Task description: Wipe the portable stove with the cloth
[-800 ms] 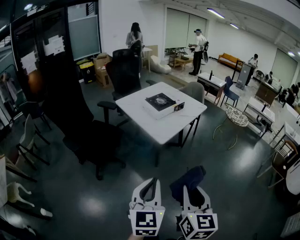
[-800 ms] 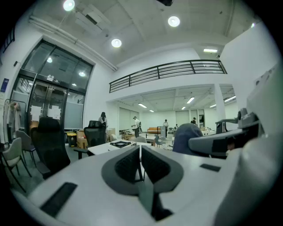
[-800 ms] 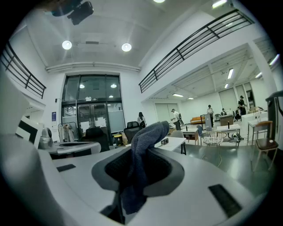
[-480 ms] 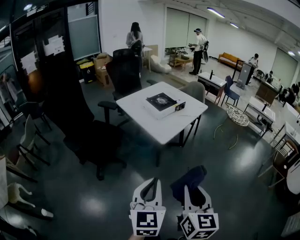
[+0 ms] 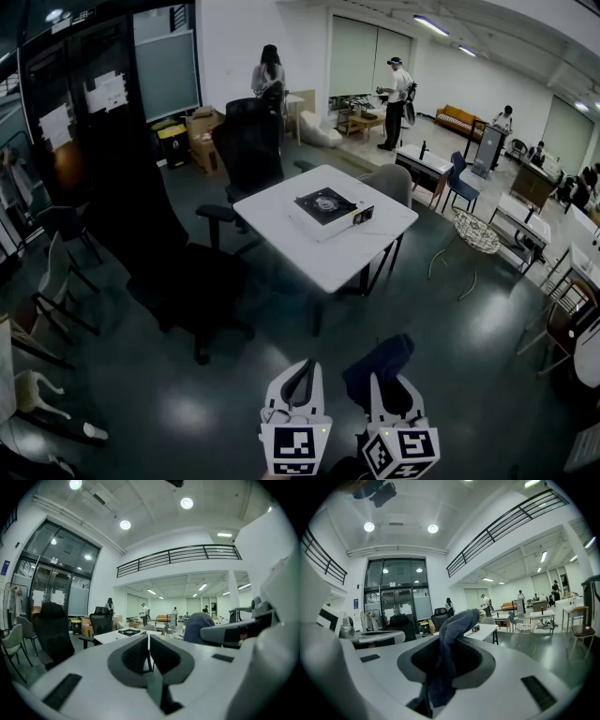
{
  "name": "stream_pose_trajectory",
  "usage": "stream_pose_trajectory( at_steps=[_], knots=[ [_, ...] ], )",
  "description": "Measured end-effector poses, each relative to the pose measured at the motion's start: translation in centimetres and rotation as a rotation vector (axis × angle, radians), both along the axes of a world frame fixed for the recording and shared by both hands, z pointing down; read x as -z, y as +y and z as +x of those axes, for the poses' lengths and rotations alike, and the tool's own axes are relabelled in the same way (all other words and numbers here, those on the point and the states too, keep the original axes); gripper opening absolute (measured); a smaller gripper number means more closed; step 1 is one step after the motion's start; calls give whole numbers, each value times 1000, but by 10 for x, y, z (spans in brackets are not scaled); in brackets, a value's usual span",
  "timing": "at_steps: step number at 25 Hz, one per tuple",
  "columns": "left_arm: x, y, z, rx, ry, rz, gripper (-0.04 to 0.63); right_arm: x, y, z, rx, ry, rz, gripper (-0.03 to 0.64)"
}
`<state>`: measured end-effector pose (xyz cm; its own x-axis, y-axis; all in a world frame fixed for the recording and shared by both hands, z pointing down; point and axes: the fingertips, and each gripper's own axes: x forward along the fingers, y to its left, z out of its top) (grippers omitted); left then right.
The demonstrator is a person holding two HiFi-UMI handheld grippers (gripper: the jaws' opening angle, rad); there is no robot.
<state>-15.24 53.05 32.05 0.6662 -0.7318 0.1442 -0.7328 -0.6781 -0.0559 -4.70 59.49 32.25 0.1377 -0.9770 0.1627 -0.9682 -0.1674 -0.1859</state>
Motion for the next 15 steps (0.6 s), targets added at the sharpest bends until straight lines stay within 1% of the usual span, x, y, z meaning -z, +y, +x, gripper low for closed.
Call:
stream_pose_trajectory(
  at_steps=[2,9,15],
  knots=[
    [-1,-3,0,0,6,-14,21,-2,-4,-2,3,2,-9,97],
    [-7,-21,2,-2,-6,-15,21,-6,-22,-5,22,-2,-26,97],
    [-14,-50,16,11,-19,-26,21,-14,-55,10,45,-3,-46,97]
  ],
)
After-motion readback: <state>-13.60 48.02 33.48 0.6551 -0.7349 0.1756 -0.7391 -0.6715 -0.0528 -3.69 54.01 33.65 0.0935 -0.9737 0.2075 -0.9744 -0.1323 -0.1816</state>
